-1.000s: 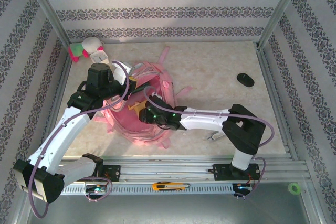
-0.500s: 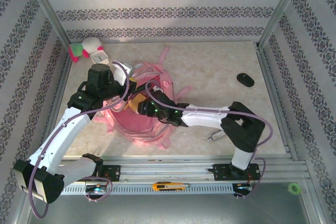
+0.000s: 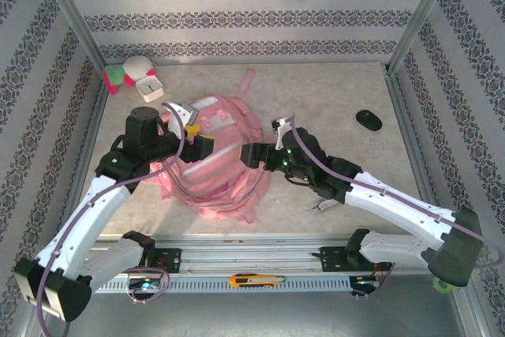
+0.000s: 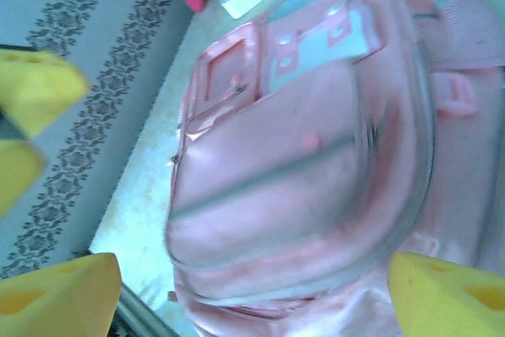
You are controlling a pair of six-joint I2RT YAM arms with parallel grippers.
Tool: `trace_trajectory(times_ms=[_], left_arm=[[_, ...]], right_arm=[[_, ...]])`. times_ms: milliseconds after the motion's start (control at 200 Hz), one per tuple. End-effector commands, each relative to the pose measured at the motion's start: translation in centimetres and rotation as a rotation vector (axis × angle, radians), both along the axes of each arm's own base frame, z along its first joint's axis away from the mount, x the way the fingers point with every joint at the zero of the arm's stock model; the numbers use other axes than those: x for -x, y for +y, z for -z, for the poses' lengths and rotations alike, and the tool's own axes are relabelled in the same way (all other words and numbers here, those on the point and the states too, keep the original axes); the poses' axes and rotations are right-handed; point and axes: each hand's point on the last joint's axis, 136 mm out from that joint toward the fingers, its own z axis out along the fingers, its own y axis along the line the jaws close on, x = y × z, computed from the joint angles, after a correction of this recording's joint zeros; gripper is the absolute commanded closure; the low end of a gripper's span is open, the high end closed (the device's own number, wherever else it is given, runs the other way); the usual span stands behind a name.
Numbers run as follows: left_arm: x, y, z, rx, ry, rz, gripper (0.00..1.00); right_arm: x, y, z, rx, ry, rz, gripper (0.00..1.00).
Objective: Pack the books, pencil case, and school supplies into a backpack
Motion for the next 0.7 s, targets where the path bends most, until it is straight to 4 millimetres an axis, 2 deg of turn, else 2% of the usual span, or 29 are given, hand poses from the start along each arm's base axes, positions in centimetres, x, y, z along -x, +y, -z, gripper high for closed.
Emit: trace_trajectory(times_ms=[0,70,145,240,355,435,515,585,695], left_arm=[[-1.1,2.2,-1.1,0.057,0.015,-0.183,0.27],[-1.8,4.1,1.0,0.018,0.096,-0.310,0.27],[-2.4,5.8,3.9,-0.011,0.205,-0.432,0.28],[-2.5,7.6,7.8,-0.016,0.333,-0.574,0.28],[-2.0,9.4,12.1,-0.010,0.441,-0.711,0.29],[-1.5,9.5,14.8,0.020,0.479,-0.744,0.33],[-1.0,9.2,17.4,0.043,0.514,-0.741,0.42],[-0.8,8.9,19.2,0.064,0.544,-0.743,0.52],[-0.6,7.3,21.8,0.059,0.597,-0.721,0.62]], right_arm=[[0.3,-1.5,-0.1,0.134,0.016,-0.033,0.12],[-0.5,-1.7,0.7,0.194,0.035,-0.030,0.12],[-1.7,-1.4,2.6,0.243,0.086,-0.022,0.12],[-3.1,-0.8,5.8,0.299,0.149,-0.015,0.13],[-3.7,0.6,10.4,0.341,0.237,-0.046,0.16],[-4.0,0.4,13.8,0.397,0.296,-0.028,0.22],[-4.3,-0.7,17.3,0.445,0.350,0.028,0.42],[-4.1,-2.3,20.0,0.476,0.396,0.081,0.51],[-3.5,-4.5,22.1,0.489,0.441,0.148,0.58]])
